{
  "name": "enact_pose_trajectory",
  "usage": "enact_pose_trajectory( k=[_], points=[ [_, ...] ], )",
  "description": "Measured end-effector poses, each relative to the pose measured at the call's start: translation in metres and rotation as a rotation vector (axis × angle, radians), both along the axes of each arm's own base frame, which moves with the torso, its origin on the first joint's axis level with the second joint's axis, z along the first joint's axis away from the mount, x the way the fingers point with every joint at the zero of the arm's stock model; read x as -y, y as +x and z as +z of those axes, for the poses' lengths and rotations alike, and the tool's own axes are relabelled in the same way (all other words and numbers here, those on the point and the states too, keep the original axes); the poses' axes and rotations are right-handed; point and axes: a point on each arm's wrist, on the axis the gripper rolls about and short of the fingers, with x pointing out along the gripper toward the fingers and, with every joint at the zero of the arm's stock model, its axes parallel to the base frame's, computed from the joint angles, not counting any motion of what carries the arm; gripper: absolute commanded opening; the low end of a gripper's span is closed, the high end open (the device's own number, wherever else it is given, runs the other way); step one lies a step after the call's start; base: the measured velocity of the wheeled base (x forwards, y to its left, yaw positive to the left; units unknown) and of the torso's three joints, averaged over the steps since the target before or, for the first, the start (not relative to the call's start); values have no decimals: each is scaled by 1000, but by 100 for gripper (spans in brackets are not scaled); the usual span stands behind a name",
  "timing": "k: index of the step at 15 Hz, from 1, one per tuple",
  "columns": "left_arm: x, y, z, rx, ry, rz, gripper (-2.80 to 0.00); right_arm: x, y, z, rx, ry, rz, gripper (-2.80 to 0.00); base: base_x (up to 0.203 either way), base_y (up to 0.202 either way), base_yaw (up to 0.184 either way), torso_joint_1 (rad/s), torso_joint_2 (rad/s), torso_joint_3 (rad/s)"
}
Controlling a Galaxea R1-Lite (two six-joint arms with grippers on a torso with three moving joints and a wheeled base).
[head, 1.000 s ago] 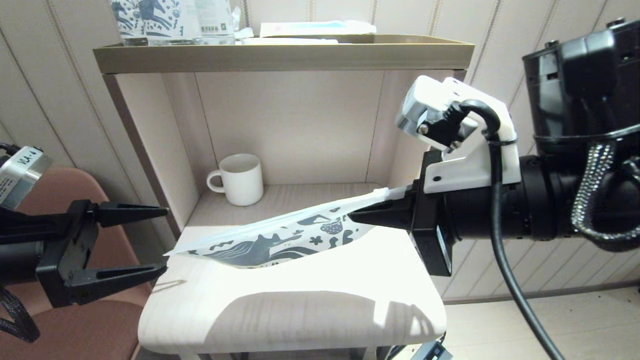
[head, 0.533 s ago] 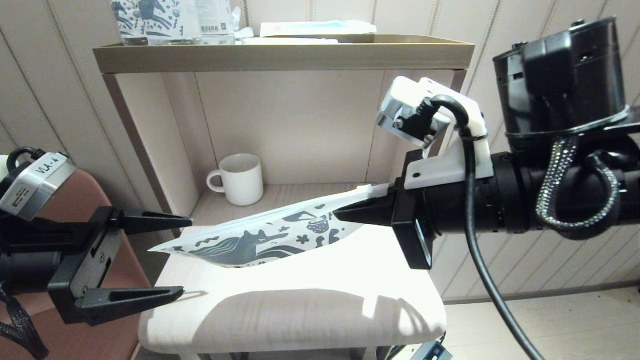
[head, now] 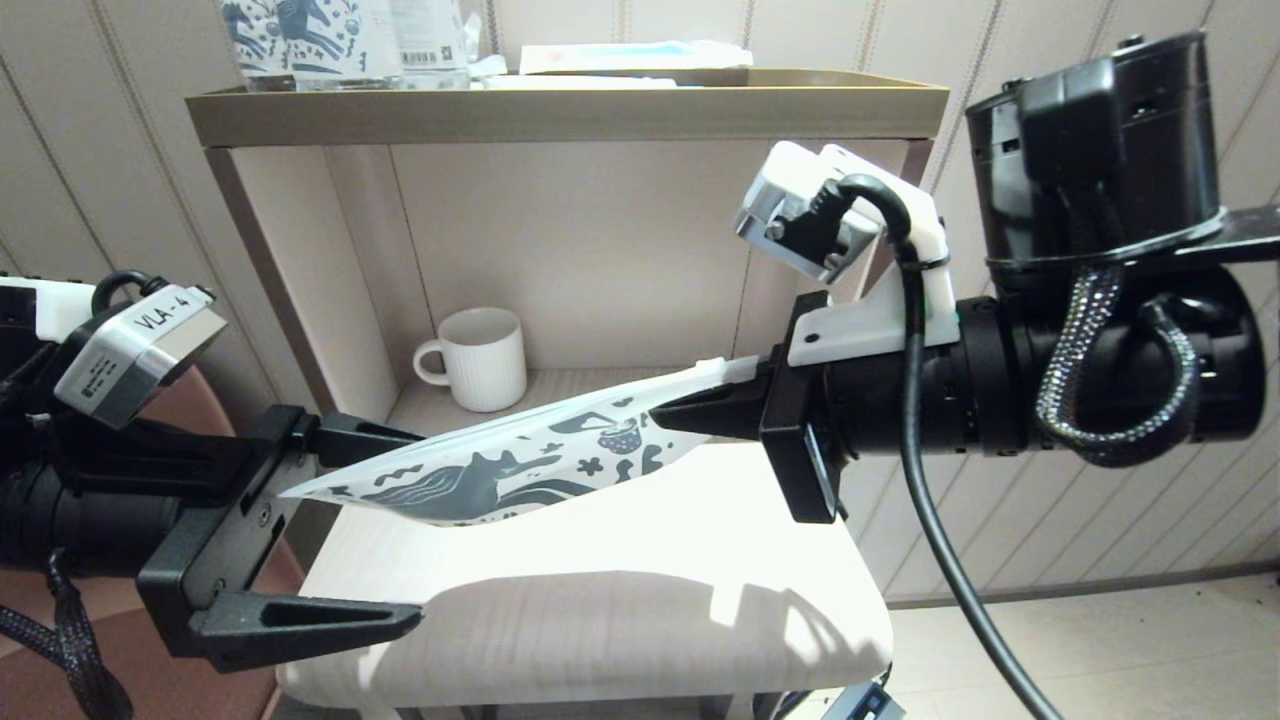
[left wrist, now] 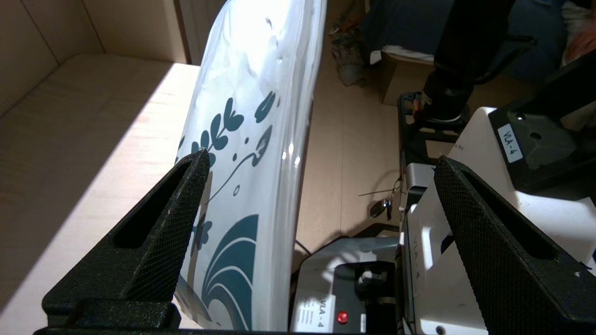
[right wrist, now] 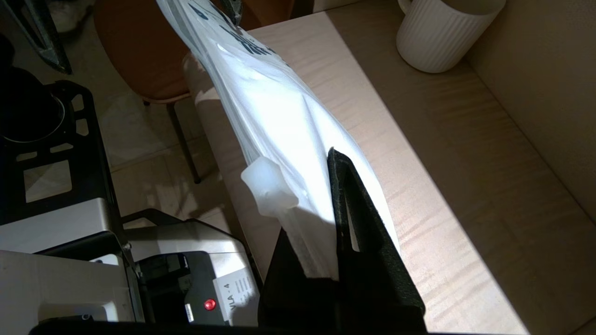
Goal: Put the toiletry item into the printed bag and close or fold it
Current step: Hand it to the other hand
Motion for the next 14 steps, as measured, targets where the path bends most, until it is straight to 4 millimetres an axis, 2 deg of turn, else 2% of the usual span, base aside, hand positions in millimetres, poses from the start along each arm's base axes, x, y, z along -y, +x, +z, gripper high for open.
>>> enact_pose_trajectory(
  k=[14],
  points=[
    [4, 13, -12, -35, 27, 20, 0, 2, 1, 2, 5, 5, -6, -280, 0, 0, 0, 0, 0, 0]
  ],
)
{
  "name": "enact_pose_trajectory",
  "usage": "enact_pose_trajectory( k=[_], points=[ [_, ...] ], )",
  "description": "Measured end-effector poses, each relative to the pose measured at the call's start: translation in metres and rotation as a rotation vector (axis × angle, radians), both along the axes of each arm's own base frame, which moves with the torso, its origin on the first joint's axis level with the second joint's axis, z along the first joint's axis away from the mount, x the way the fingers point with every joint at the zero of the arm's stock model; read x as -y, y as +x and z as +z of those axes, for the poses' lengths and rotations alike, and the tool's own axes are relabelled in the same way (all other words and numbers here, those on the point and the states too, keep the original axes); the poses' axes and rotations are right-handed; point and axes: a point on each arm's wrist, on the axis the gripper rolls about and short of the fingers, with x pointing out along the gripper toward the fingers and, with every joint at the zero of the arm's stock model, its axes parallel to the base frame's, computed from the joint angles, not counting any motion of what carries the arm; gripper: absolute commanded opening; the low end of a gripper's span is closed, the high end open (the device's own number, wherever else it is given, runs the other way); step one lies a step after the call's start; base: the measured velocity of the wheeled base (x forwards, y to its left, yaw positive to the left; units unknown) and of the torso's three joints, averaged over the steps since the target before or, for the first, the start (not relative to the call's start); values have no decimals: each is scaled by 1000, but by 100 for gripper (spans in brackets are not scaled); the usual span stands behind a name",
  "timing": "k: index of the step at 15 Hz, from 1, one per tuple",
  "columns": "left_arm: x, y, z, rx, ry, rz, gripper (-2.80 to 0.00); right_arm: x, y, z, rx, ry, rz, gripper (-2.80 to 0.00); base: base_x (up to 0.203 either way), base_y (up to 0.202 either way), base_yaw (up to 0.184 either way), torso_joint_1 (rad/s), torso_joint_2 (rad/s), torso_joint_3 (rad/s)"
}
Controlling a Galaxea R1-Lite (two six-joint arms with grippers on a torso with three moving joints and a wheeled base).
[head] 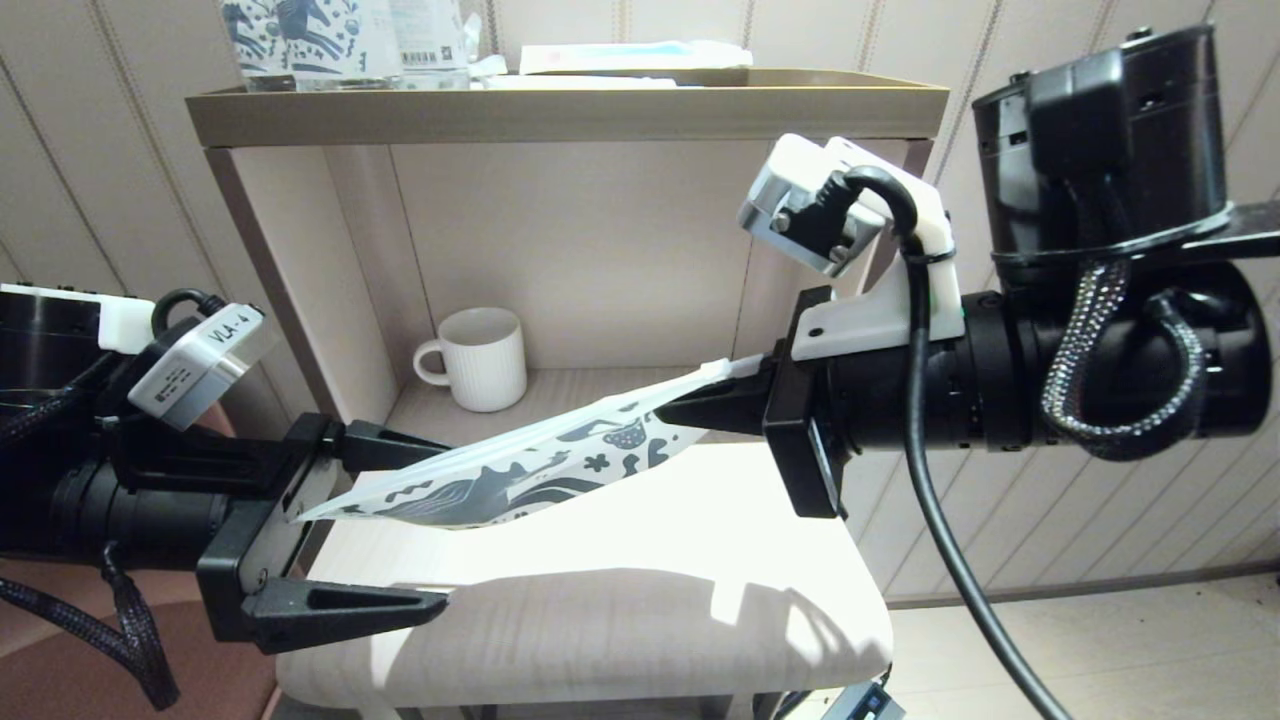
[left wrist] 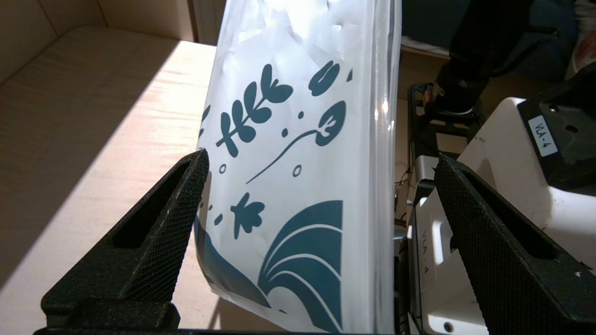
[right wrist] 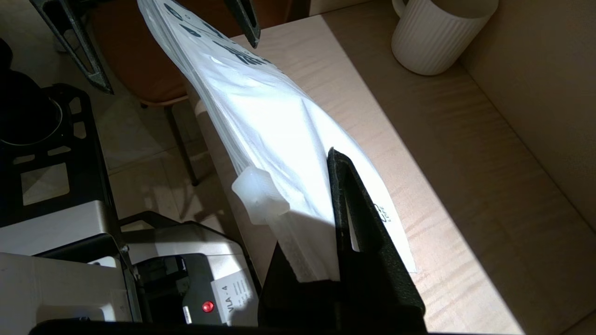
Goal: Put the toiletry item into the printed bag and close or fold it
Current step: Hand it to the other hand
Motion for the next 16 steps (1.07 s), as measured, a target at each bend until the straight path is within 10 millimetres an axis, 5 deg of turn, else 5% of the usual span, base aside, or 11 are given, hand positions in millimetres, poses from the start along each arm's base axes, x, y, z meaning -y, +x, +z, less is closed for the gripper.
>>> enact_pose_trajectory(
  k=[1, 3, 16],
  points=[
    [0, 0, 0, 0, 1, 1, 0, 0, 0, 0, 0, 0, 1, -280, 0, 0, 0, 0, 0, 0],
    [0, 1, 0, 3, 1, 3, -280, 0, -1, 0, 1, 1, 2, -280, 0, 0, 0, 0, 0, 0],
    [1, 1, 4, 30, 9, 31, -280, 1, -2, -1, -2, -1, 5, -280, 0, 0, 0, 0, 0, 0]
  ],
)
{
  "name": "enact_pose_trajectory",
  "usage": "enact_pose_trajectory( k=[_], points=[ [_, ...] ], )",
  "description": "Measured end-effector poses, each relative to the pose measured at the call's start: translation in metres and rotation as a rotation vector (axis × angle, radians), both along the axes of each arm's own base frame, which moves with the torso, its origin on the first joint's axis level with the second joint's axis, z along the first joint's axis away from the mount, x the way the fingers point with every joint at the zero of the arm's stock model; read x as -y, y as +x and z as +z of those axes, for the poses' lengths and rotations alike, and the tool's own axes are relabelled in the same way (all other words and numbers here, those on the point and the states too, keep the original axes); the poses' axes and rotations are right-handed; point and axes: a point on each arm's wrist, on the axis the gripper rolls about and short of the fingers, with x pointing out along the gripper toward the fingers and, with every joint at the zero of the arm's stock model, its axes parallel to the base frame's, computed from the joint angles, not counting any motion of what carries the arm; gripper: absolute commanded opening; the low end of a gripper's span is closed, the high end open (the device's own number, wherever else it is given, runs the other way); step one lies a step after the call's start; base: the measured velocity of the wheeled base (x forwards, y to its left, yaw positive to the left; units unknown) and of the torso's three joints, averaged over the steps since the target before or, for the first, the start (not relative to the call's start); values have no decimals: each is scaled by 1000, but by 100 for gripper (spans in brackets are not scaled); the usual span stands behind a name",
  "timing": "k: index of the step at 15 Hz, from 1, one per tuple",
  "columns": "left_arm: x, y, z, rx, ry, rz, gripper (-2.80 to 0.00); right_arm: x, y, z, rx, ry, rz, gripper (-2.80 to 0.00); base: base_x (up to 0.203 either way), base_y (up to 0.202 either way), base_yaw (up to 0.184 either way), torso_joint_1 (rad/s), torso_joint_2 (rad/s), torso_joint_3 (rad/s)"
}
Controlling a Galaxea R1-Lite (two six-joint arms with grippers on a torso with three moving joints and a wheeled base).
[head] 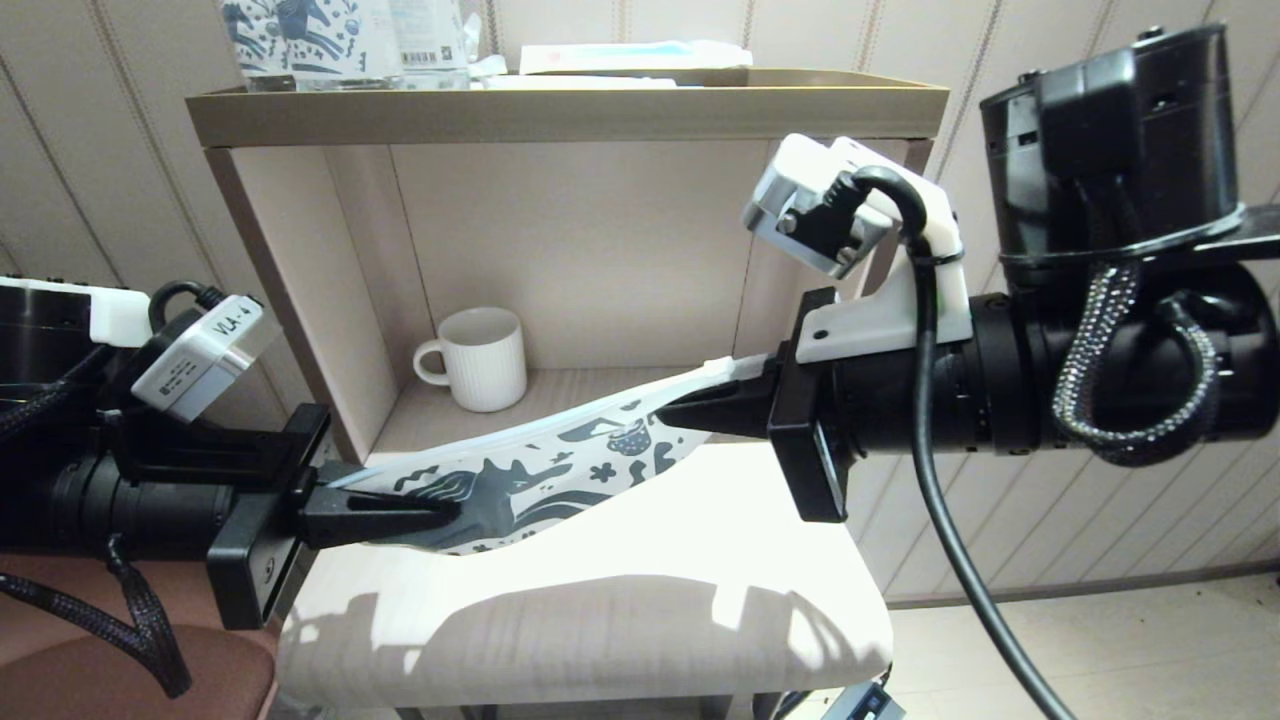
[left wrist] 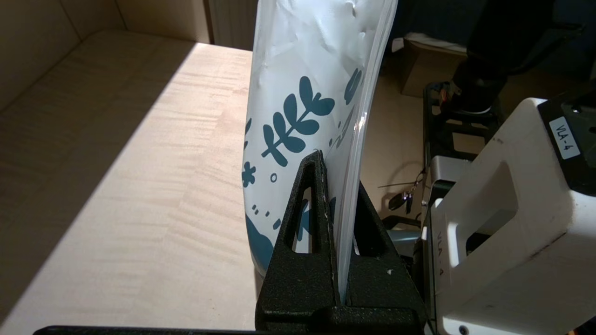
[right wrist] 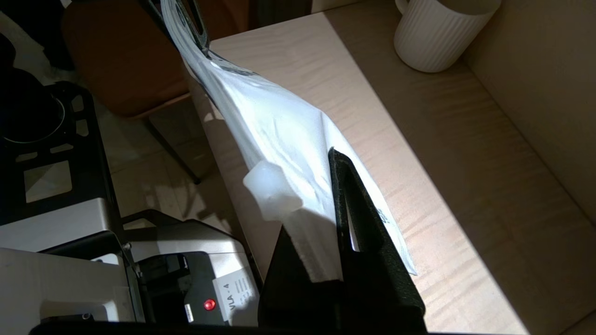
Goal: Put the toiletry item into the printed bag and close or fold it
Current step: Hand it to the other hand
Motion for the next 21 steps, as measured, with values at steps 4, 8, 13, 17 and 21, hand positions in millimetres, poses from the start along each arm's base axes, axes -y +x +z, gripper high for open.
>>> enact_pose_trajectory(
  k=[4, 8, 13, 17, 21],
  points=[
    [1, -2, 2, 8, -3, -10, -280, -1, -1, -8, -17, -21, 3, -280, 0, 0, 0, 0, 0, 0],
    [6, -3, 4, 14, -3, -28, -280, 0, -1, -11, -25, -28, 4, -280, 0, 0, 0, 0, 0, 0],
    [6, -3, 4, 15, -4, -32, -280, 0, -1, -11, -18, -30, 4, 0, 0, 0, 0, 0, 0, 0],
    [6, -3, 4, 17, -4, -33, -280, -1, -2, -13, -19, -36, 7, 0, 0, 0, 0, 0, 0, 0],
    [6, -3, 4, 19, -3, -34, -280, 8, -7, -14, -23, -41, -4, 0, 0, 0, 0, 0, 0, 0]
  ],
)
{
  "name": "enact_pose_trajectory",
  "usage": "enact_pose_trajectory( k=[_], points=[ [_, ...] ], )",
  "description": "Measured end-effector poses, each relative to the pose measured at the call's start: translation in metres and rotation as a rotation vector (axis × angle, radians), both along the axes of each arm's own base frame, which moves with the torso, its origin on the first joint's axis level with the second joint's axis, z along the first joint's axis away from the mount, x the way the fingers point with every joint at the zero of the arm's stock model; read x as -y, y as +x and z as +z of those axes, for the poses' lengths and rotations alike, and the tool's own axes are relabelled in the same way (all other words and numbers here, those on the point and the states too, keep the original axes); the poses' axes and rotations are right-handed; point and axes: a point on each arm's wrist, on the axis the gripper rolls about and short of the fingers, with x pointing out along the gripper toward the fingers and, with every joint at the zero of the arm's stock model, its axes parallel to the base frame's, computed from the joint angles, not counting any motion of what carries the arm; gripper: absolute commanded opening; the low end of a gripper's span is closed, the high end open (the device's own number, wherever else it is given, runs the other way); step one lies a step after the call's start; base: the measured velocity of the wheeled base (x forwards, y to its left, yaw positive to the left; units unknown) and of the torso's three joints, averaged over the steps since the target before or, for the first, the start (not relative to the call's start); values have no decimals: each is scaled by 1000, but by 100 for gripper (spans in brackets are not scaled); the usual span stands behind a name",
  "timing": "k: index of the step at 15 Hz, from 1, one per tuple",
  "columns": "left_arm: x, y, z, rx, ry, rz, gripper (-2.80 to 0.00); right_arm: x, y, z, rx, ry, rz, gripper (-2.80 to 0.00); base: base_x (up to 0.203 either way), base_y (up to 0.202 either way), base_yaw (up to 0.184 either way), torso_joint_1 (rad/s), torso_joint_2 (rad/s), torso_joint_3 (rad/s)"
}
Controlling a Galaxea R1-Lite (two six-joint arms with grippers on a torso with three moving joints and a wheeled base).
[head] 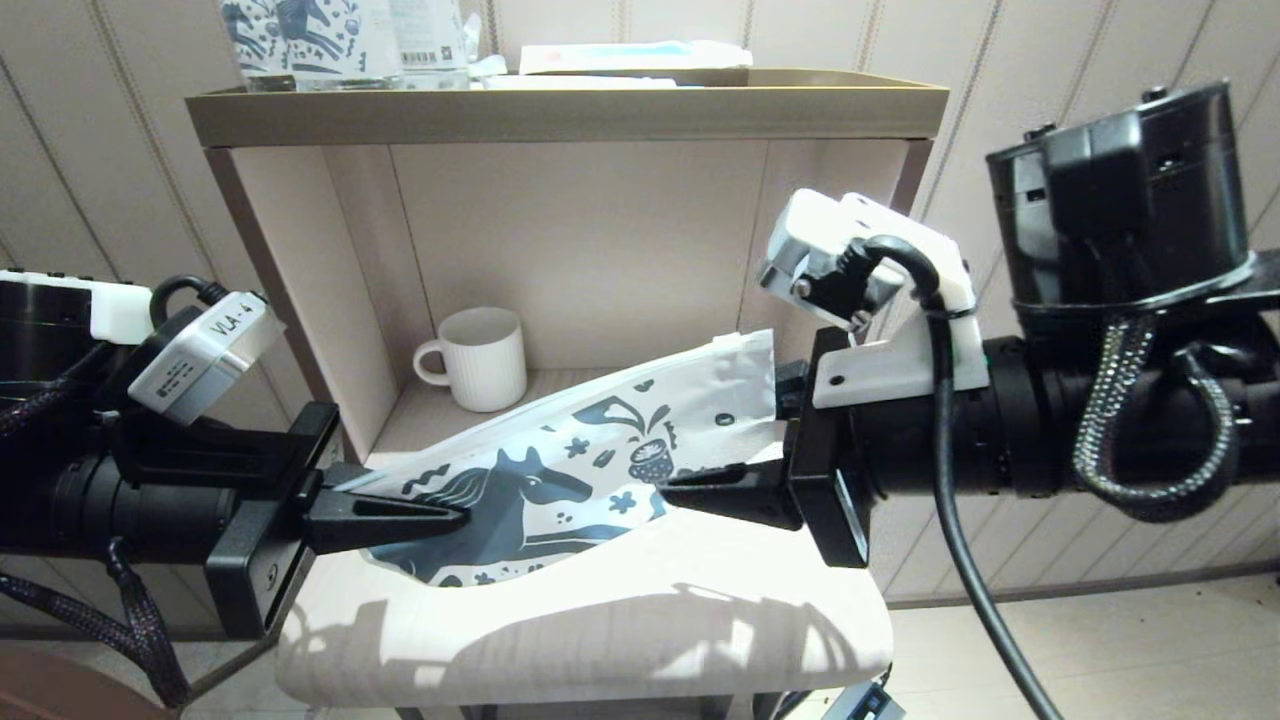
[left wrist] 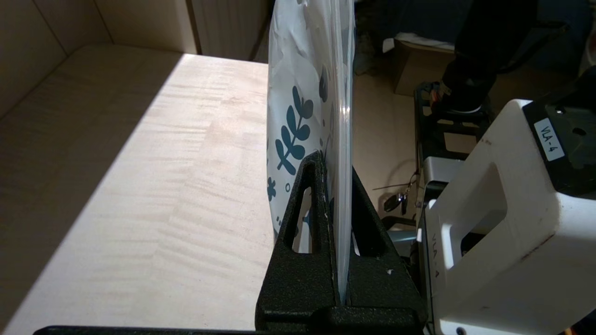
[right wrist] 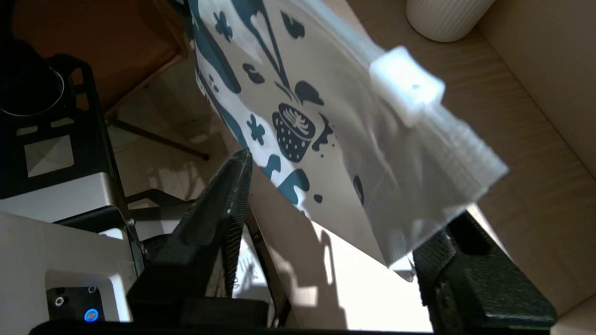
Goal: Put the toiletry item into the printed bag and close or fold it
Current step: Hand it to the other hand
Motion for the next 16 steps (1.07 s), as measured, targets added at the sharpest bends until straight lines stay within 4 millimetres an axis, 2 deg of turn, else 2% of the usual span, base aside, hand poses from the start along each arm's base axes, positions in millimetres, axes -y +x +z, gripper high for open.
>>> enact_pose_trajectory(
  k=[7, 11, 14, 16],
  points=[
    [0, -1, 1, -20, 1, -9, -280, 11, -10, 0, -25, -18, 11, 0, 0, 0, 0, 0, 0, 0],
    [0, -2, 9, -64, 22, -35, -280, 29, -14, 8, -105, -74, 71, 0, 0, 0, 0, 0, 0, 0],
    [1, 2, 6, -23, 39, -58, -280, 41, -17, 14, -120, -152, 103, 0, 0, 0, 0, 0, 0, 0],
    [4, 4, 0, -11, 60, -85, -280, 41, -16, 17, -121, -161, 119, 0, 0, 0, 0, 0, 0, 0]
  ],
)
